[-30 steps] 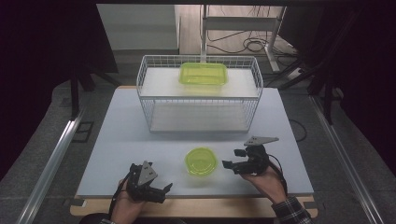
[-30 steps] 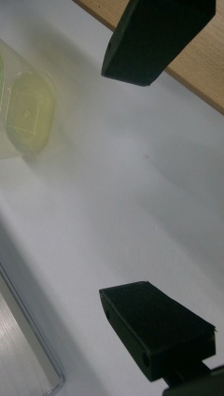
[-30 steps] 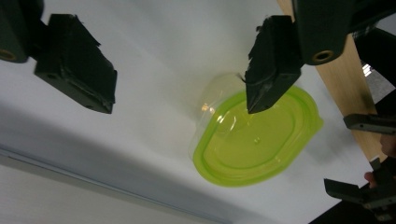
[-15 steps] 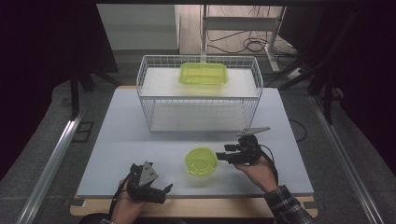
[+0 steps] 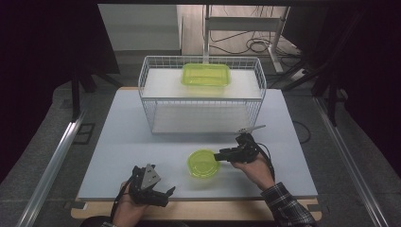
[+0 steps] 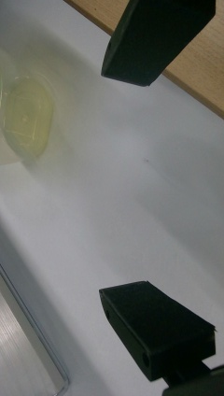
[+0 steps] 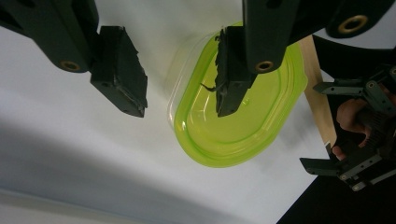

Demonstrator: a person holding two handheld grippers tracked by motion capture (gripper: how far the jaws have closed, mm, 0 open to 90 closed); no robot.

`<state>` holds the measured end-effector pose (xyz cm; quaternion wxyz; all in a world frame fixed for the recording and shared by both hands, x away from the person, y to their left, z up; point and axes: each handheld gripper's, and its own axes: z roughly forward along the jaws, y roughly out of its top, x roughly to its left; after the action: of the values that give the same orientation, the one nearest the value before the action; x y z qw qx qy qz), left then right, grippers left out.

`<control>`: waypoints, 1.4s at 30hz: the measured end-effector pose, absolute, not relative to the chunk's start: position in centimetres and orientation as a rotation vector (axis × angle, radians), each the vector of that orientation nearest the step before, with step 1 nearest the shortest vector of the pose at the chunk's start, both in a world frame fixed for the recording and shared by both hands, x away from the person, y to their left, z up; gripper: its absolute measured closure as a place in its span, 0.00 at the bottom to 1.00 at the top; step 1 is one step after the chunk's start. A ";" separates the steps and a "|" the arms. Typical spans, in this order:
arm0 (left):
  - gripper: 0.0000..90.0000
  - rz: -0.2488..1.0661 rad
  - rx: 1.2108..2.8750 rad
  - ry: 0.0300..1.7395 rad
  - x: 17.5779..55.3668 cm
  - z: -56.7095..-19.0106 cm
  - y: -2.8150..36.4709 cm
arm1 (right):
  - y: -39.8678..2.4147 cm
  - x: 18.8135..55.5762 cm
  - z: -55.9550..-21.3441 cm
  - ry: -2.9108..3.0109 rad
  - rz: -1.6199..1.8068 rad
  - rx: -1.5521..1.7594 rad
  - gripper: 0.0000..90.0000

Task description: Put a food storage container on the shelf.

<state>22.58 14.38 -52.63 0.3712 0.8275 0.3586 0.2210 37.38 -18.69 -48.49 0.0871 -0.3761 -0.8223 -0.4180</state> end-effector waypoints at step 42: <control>0.00 0.541 2.072 0.931 22.6 -52.4 14.7 | -19.5 38.0 -46.5 -2.177 -1.272 -1.120 0.90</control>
<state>22.59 14.69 -52.44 0.3924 0.8163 0.3665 0.2129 37.98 -19.49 -46.52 0.1901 -0.3986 -0.7747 -0.4526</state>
